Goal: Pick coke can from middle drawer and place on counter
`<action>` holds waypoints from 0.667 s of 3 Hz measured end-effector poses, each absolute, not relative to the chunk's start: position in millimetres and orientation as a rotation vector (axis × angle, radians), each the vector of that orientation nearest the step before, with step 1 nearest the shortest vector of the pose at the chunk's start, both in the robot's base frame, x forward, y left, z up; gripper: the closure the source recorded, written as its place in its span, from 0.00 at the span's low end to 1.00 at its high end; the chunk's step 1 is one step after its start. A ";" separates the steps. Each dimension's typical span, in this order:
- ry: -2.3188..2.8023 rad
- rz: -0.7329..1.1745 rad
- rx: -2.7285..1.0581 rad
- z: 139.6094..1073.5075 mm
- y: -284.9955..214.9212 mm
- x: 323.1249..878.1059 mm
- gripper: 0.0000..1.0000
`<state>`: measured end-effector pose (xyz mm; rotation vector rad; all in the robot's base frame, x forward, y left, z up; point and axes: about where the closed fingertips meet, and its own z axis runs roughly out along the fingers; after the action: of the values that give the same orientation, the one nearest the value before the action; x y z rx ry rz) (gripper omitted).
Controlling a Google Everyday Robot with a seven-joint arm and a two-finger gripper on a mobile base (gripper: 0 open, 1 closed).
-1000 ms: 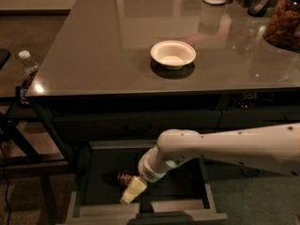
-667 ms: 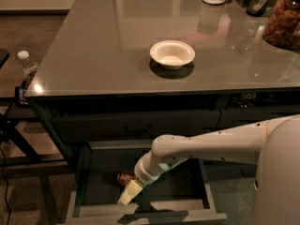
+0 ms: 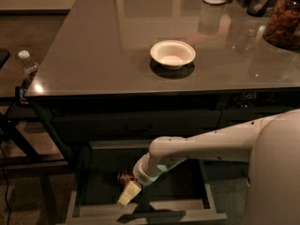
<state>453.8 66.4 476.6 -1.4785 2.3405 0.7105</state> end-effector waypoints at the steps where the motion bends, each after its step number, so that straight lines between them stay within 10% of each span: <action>1: 2.346 0.701 -1.440 457.5 72.3 464.2 0.00; 2: 2.336 0.702 -1.402 438.7 76.3 477.3 0.00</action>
Offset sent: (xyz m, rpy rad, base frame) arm 0.0418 0.0131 -0.0594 0.0479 -0.0446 -0.0867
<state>477.3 76.3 438.7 -1.4016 2.3363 0.7024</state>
